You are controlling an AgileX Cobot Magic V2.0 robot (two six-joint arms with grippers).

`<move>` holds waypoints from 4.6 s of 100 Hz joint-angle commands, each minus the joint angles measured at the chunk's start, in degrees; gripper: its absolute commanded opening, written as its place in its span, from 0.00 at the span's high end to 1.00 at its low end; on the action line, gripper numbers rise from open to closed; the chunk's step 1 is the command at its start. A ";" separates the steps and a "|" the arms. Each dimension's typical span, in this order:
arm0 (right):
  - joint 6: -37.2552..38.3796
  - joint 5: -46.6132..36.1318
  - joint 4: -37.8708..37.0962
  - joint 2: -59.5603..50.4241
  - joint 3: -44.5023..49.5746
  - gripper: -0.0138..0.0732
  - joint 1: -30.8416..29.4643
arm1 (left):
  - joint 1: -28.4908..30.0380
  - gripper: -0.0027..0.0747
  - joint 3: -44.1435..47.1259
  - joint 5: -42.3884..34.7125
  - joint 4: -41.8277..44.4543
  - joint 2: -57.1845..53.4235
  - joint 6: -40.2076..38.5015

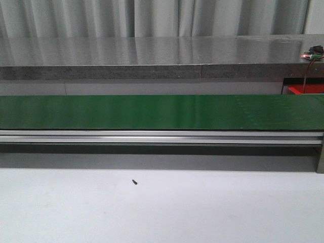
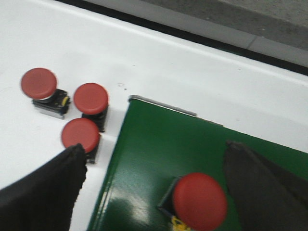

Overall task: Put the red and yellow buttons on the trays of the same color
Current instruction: 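Release the red button on the belt and move the left gripper back to the cluster, then grasp another red button from the cluster with the left gripper, then place the red button on the belt and raise the left gripper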

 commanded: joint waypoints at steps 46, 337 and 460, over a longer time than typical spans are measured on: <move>-0.42 -3.20 -0.60 0.02 -1.40 0.92 -0.05 | 6.84 0.24 -2.20 -4.78 1.48 7.11 0.22; -0.42 -3.20 -0.60 0.02 -1.40 0.92 -0.05 | -0.76 0.71 -5.49 -0.13 13.04 3.87 1.09; -0.42 -3.20 -0.60 0.02 -1.40 0.92 -0.05 | -3.89 0.26 -5.47 0.18 12.91 8.36 2.41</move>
